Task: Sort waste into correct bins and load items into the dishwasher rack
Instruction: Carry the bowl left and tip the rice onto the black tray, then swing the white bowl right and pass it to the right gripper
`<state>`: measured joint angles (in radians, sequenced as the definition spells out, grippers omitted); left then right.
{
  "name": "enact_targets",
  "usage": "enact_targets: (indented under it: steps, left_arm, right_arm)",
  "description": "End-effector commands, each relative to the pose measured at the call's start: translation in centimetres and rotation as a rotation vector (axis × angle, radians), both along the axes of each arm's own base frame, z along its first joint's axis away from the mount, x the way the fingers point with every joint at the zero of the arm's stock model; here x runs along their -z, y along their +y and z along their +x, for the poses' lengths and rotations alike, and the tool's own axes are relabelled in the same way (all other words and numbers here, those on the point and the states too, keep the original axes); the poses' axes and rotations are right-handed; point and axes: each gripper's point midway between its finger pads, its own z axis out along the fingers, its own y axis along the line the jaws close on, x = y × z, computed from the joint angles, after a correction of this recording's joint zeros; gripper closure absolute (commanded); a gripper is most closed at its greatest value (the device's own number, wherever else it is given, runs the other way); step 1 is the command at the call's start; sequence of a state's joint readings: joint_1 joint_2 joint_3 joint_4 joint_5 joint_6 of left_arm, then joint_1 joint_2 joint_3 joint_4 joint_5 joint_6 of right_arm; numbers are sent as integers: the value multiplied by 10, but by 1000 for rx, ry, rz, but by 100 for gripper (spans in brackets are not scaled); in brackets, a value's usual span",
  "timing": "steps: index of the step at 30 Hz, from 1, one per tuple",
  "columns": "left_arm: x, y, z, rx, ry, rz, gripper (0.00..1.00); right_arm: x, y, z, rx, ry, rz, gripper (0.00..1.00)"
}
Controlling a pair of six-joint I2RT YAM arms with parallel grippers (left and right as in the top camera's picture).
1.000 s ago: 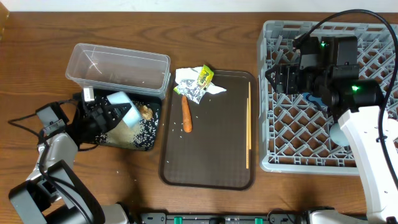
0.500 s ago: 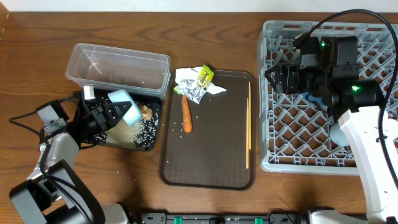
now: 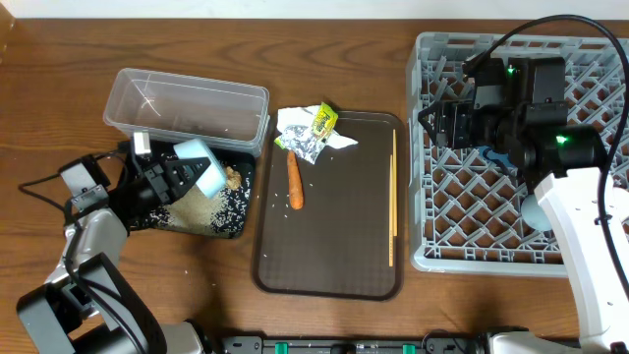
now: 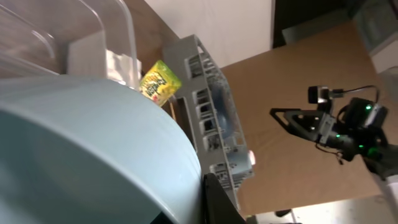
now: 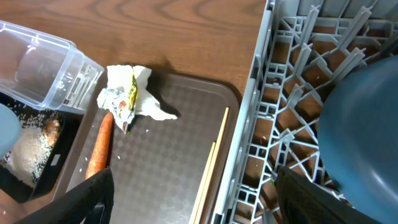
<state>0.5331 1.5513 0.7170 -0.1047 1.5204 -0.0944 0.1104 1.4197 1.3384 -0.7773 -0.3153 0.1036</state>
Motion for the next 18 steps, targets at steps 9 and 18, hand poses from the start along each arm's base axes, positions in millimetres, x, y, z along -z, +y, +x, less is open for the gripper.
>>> enact_targets:
  steps: [9, 18]
  left_arm:
    - [-63, -25, 3, 102, -143, 18, 94]
    - [-173, -96, 22, 174, -449, 60, 94]
  right_arm:
    - [-14, -11, -4, 36, -31, 19, 23]
    - [-67, -107, -15, 382, -146, 98, 25]
